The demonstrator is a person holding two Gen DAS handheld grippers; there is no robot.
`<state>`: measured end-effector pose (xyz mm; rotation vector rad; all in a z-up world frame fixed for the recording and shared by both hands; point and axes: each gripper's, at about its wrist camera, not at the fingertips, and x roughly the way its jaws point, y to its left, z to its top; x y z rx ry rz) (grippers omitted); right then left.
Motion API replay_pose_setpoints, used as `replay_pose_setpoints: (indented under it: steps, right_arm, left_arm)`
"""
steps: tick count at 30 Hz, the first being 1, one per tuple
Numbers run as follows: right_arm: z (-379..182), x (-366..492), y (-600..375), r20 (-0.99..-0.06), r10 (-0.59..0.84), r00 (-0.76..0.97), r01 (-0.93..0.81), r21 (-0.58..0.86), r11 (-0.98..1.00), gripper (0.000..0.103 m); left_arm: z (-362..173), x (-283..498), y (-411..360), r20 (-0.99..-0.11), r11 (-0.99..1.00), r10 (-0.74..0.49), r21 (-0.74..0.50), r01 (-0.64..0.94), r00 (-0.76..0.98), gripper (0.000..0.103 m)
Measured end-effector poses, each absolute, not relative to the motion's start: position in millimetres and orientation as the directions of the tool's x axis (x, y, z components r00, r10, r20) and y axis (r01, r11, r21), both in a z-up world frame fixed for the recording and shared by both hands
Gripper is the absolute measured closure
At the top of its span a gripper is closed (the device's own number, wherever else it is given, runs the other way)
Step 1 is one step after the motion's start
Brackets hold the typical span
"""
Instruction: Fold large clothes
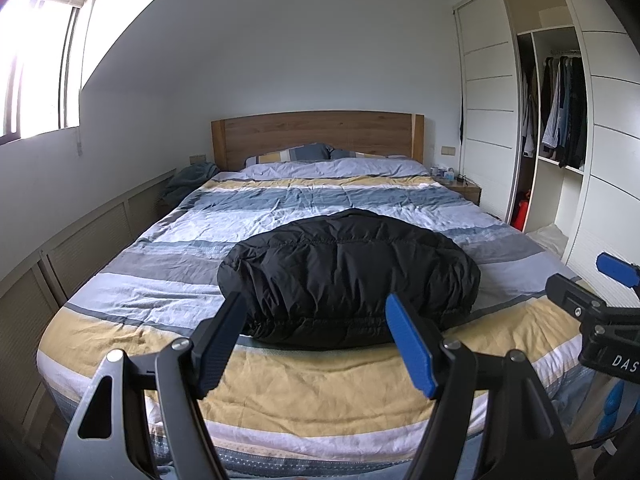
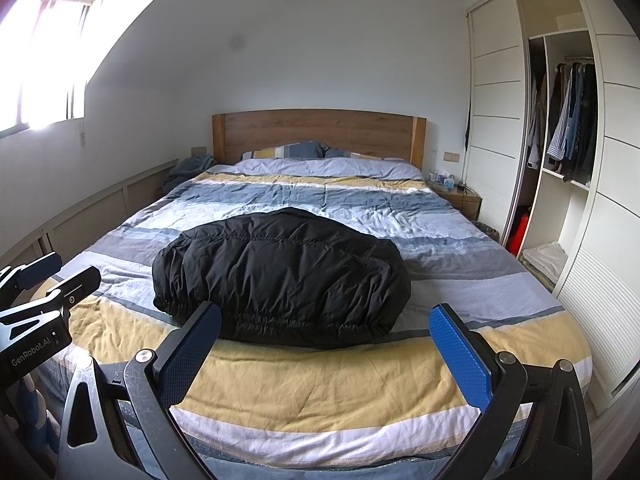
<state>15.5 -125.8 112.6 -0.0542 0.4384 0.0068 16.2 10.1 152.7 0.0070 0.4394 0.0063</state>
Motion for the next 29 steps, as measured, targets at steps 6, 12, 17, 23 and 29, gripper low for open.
replay_pose_setpoints:
  steps: [6, 12, 17, 23, 29]
  right_arm:
    - [113.1, 16.2, -125.9, -0.425, -0.005, 0.905, -0.018, -0.052, 0.998, 0.001]
    - [111.1, 15.9, -125.2, -0.427, -0.005, 0.904, -0.020, -0.052, 0.998, 0.001]
    - [109.5, 14.3, -124.9, -0.428, -0.002, 0.904, -0.022, -0.051, 0.998, 0.001]
    - [109.5, 14.7, -124.9, -0.428, -0.002, 0.904, -0.022, -0.052, 0.998, 0.001]
    - [110.7, 17.0, -126.2, -0.429, -0.001, 0.903, -0.023, -0.051, 0.998, 0.001]
  left_arm:
    - [150.6, 17.0, 12.1, -0.426, 1.000, 0.007, 0.012, -0.003, 0.905, 0.032]
    - [149.4, 18.3, 16.4, -0.421, 1.000, 0.012, 0.005, -0.011, 0.907, 0.032]
    - [149.2, 18.2, 23.6, -0.409, 1.000, 0.023, -0.002, -0.026, 0.912, 0.032]
    - [149.6, 17.7, 26.3, -0.408, 1.000, 0.027, 0.004, -0.028, 0.913, 0.032]
    - [150.7, 15.7, 26.9, -0.406, 1.000, 0.030, 0.010, -0.029, 0.914, 0.032]
